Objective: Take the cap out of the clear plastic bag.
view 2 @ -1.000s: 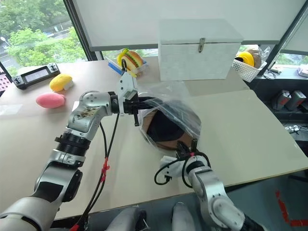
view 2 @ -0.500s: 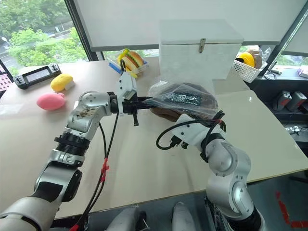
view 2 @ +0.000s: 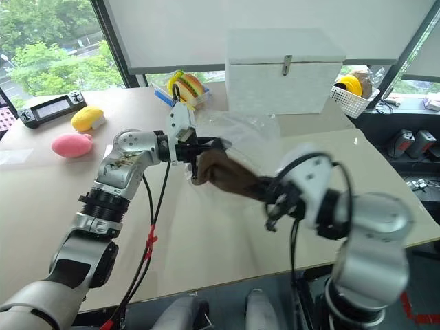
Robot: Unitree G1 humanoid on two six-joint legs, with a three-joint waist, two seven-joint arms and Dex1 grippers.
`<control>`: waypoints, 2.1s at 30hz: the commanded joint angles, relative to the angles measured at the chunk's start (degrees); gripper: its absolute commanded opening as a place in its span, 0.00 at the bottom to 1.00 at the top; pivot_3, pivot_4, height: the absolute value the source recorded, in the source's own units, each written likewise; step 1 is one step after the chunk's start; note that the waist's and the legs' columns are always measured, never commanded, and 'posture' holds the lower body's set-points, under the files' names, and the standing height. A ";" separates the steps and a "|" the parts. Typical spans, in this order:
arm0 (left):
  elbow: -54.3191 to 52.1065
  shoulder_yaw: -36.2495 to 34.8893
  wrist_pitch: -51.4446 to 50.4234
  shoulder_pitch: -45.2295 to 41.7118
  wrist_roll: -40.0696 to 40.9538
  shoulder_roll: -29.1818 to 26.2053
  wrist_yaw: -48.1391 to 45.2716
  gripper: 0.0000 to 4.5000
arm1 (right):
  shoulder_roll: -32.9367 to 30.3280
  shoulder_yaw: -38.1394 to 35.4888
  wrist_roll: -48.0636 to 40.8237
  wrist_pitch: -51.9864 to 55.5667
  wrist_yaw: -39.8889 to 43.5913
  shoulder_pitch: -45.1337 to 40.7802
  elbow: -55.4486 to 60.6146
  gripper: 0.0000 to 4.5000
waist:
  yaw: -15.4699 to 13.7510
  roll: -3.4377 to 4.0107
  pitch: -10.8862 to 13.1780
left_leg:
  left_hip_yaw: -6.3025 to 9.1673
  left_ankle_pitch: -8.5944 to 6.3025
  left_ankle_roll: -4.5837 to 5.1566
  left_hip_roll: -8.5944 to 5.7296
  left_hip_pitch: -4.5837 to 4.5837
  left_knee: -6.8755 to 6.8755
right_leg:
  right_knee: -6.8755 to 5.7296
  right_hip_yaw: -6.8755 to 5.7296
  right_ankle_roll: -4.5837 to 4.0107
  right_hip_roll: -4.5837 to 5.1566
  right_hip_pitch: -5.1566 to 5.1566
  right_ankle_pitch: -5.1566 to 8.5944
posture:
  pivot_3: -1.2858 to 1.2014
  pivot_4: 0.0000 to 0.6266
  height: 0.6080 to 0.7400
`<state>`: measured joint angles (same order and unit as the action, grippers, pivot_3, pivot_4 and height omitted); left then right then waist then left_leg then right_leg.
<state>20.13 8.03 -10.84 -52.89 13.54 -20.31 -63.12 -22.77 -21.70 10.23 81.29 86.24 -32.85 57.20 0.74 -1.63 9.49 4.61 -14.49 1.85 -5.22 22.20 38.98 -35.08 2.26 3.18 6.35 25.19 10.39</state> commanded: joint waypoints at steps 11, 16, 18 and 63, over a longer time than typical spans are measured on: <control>2.44 -1.76 8.76 6.66 -5.23 -7.34 2.22 0.00 | 9.22 -39.13 -20.63 11.21 -17.30 -29.42 -6.97 0.01 | 0.21 0.12 -0.05 | -0.13 -0.12 -0.11 0.02 -0.25 -0.09 | -0.16 0.00 -0.13 0.12 0.05 -0.08 | 0.52 0.24 1.00; 5.32 -3.50 16.60 9.79 -7.96 -10.99 5.84 0.00 | 8.07 -37.69 -24.31 11.21 -29.20 -27.11 -7.19 0.01 | -0.10 0.12 -0.05 | -0.13 -0.12 -0.12 -0.03 0.13 -0.09 | -0.31 0.00 -0.17 0.21 0.51 -0.11 | 0.52 0.24 1.00; 6.06 -4.25 22.07 10.93 -9.49 -12.37 8.11 0.00 | 5.10 -27.42 -22.61 8.64 -35.11 -19.51 -5.35 0.01 | -0.06 0.13 -0.07 | -0.18 -0.12 -0.13 -0.06 0.27 -0.09 | -0.79 0.02 -0.20 0.28 0.78 -0.13 | 0.52 0.24 1.00; -9.78 -12.53 33.51 50.64 -10.65 -10.98 35.55 1.00 | -5.52 23.97 3.40 -50.68 -60.46 40.55 -24.65 1.00 | 0.01 0.00 -0.07 | -1.19 -0.41 0.29 0.19 -1.08 -0.15 | 0.06 -0.30 0.30 0.59 -0.42 0.05 | 0.52 0.24 1.00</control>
<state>11.98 -3.61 23.40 -3.27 -2.25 -30.55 -23.01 -27.72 3.41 16.46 28.91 22.79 6.29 30.49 0.75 -1.63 9.42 3.43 -14.91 2.15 -5.01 21.13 38.83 -35.02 1.96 3.52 6.94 24.77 10.46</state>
